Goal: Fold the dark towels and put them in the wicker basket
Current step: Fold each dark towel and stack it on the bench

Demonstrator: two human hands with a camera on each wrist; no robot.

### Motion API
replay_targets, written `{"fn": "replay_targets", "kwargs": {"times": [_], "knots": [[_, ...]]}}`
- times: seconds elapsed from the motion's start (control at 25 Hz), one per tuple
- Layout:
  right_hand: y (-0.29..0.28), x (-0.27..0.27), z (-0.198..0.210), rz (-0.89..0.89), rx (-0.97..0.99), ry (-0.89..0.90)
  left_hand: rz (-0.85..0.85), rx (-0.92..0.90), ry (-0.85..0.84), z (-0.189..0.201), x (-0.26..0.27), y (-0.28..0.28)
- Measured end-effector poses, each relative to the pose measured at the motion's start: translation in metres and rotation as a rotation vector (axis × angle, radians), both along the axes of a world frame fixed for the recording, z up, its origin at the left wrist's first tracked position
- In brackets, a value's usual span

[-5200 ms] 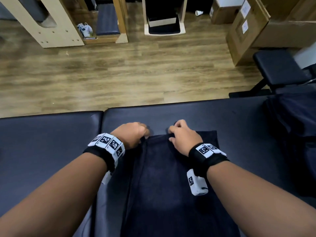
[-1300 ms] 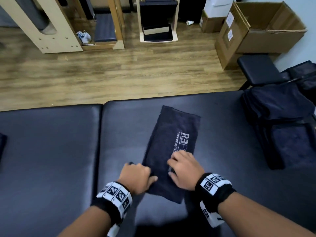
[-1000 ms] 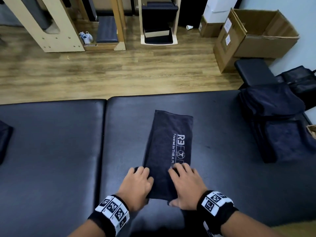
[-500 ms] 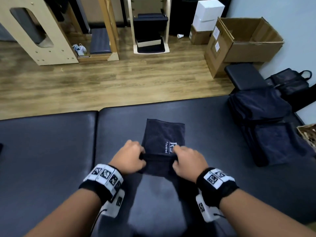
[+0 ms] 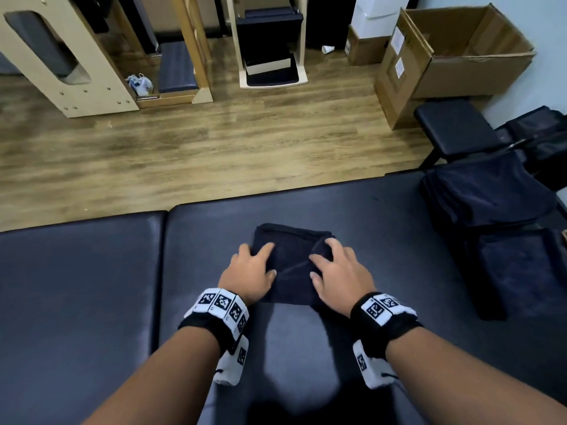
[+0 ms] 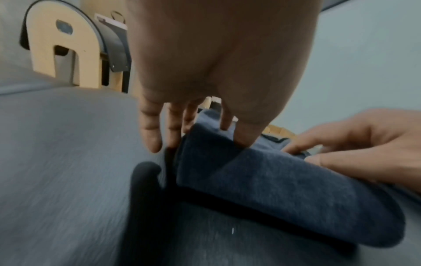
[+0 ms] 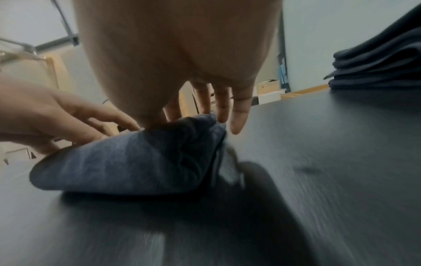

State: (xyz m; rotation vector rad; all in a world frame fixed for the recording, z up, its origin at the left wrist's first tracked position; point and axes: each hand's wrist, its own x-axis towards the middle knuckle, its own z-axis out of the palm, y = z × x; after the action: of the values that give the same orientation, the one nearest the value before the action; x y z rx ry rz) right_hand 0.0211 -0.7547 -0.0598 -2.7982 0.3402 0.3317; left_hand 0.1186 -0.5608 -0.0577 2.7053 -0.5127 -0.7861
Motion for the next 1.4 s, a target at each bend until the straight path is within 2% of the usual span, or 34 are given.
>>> {"fn": "replay_targets", "kwargs": {"times": [0.12,0.32,0.44,0.6,0.72,0.88,1.0,1.12,1.24,1.4], "knots": [[-0.001,-0.007,-0.013,-0.202,0.123,0.141,0.050,-0.014,0.061,-0.011,-0.004,0.001],[0.011,-0.007,-0.008,-0.403,0.401,0.172,0.248,-0.166,0.181,-0.012,-0.022,0.007],[0.016,-0.040,-0.007,-0.524,0.455,0.279,0.359,-0.158,0.212,-0.017,-0.054,0.020],[0.014,-0.097,-0.011,-0.683,0.563,0.337,0.405,-0.200,0.387,-0.034,-0.105,0.031],[0.011,-0.132,-0.002,-0.706,0.559,0.250,0.486,-0.338,0.483,-0.036,-0.140,0.027],[-0.008,-0.167,0.010,-0.656,0.572,0.242,0.436,-0.365,0.486,-0.025,-0.170,0.010],[-0.039,-0.184,0.009,-0.646,0.626,0.244,0.415,-0.379,0.470,-0.024,-0.178,-0.017],[-0.094,-0.195,0.011,-0.583,0.617,0.171,0.420,-0.512,0.473,0.006,-0.189,-0.077],[-0.171,-0.199,0.025,-0.476,0.514,-0.020,0.494,-0.688,0.462,0.035,-0.195,-0.158],[-0.275,-0.204,0.063,-0.410,0.416,-0.314,0.603,-0.860,0.411,0.065,-0.194,-0.264]]}}
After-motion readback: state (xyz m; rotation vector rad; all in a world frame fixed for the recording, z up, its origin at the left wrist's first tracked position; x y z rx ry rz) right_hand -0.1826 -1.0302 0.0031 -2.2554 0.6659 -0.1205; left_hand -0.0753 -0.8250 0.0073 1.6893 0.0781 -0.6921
